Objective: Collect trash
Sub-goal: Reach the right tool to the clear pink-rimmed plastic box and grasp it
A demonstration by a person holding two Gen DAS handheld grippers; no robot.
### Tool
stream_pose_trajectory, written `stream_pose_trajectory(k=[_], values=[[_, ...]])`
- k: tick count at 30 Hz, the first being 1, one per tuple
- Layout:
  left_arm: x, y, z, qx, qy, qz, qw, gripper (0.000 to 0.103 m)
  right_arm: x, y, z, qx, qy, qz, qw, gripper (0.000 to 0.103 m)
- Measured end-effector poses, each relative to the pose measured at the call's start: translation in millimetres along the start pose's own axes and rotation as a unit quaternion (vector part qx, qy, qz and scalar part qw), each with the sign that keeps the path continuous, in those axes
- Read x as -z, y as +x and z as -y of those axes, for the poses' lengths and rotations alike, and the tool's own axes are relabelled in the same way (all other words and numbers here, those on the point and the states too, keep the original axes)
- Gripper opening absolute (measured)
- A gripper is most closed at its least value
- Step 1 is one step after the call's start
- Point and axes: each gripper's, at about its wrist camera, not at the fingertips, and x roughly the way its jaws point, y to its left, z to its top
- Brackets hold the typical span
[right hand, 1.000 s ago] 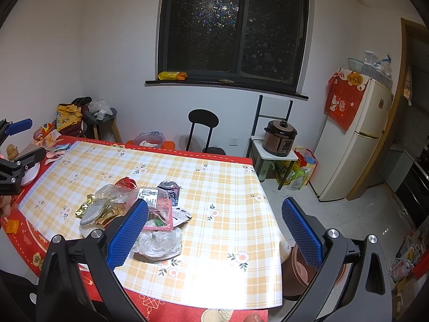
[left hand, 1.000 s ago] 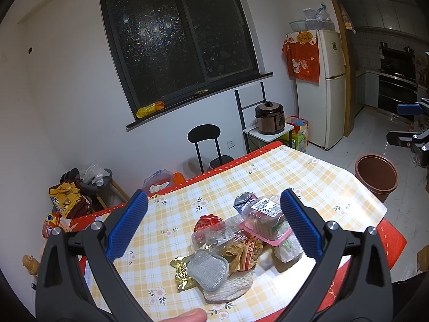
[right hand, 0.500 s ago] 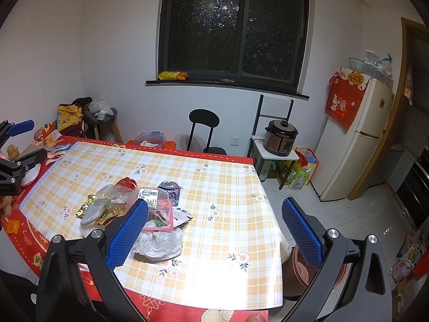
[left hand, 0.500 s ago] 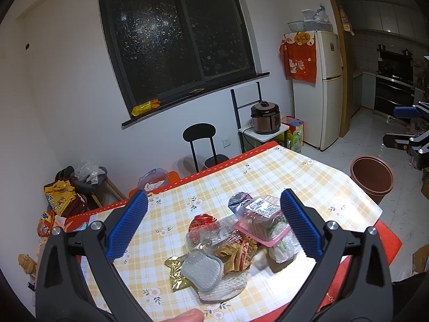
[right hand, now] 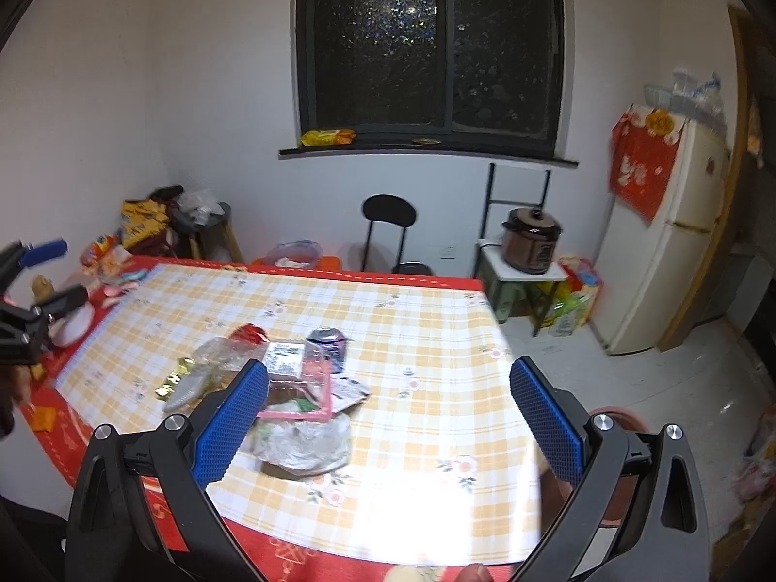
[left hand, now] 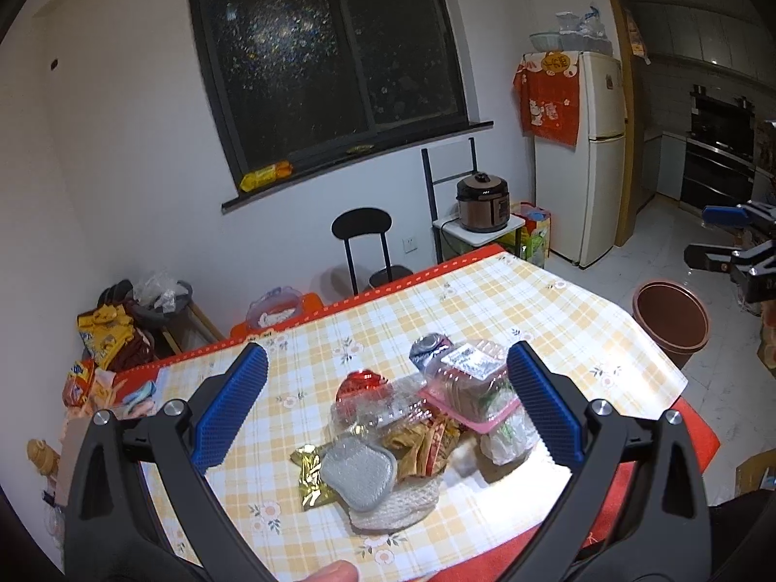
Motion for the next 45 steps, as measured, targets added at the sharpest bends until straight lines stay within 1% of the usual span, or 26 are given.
stream_pose_trajectory(k=[4, 7, 10, 14, 16, 18, 21, 23, 24, 25, 26, 27, 29, 30, 31, 33, 36, 38, 40, 45], values=[[13, 3, -6, -0.025, -0.03, -0.023, 0.999, 0.098, 7, 19, 7, -0.042, 0.005, -0.009, 0.999, 0.098], [28, 6, -12, -0.039, -0.065, -0.043, 0.9962, 0.098, 11, 33, 8, -0.072, 0.004, -0.019, 0.997, 0.098], [47, 7, -16, -0.056, -0.1, -0.059, 0.9916, 0.098, 18, 50, 10, -0.116, 0.001, -0.034, 0.993, 0.098], [72, 9, -17, -0.079, -0.153, -0.076, 0.9821, 0.098, 26, 68, 11, -0.151, -0.015, -0.051, 0.987, 0.098], [84, 8, -17, -0.094, -0.174, -0.078, 0.9772, 0.098, 31, 77, 9, -0.165, -0.03, -0.054, 0.984, 0.098], [97, 6, -15, -0.096, -0.185, -0.083, 0.9744, 0.098, 35, 83, 5, -0.171, -0.044, -0.055, 0.983, 0.098], [111, 8, -16, -0.092, -0.183, -0.103, 0.9734, 0.098, 41, 96, -10, -0.168, -0.059, -0.077, 0.981, 0.098], [120, 11, -24, -0.09, -0.186, -0.107, 0.9725, 0.098, 45, 101, -24, -0.181, -0.066, -0.088, 0.977, 0.098], [122, 13, -28, -0.09, -0.192, -0.109, 0.9711, 0.098, 47, 102, -30, -0.182, -0.075, -0.09, 0.976, 0.098], [125, 15, -34, -0.092, -0.202, -0.109, 0.9689, 0.098, 49, 103, -38, -0.172, -0.088, -0.091, 0.977, 0.098], [130, 17, -44, -0.094, -0.22, -0.109, 0.9648, 0.098, 52, 105, -47, -0.157, -0.103, -0.095, 0.978, 0.098], [133, 18, -50, -0.092, -0.231, -0.109, 0.9626, 0.098, 53, 108, -55, -0.153, -0.113, -0.103, 0.976, 0.098], [142, 24, -66, -0.087, -0.25, -0.117, 0.957, 0.098, 54, 115, -65, -0.146, -0.117, -0.115, 0.976, 0.098], [145, 27, -70, -0.086, -0.252, -0.122, 0.9561, 0.098, 55, 118, -69, -0.14, -0.115, -0.12, 0.976, 0.098], [150, 31, -78, -0.078, -0.253, -0.127, 0.9558, 0.098, 54, 120, -73, -0.136, -0.113, -0.123, 0.977, 0.098], [156, 35, -88, -0.062, -0.255, -0.127, 0.9566, 0.097, 54, 125, -82, -0.122, -0.114, -0.127, 0.978, 0.098], [163, 42, -100, -0.046, -0.265, -0.128, 0.9546, 0.097, 57, 136, -98, -0.095, -0.129, -0.143, 0.977, 0.098], [170, 49, -108, -0.032, -0.27, -0.131, 0.9534, 0.097, 59, 144, -110, -0.082, -0.146, -0.154, 0.974, 0.098], [175, 56, -112, -0.019, -0.268, -0.134, 0.9538, 0.097, 61, 151, -120, -0.068, -0.163, -0.16, 0.971, 0.098], [185, 73, -121, 0.017, -0.263, -0.131, 0.9558, 0.097, 65, 173, -154, -0.036, -0.228, -0.167, 0.959, 0.098]])
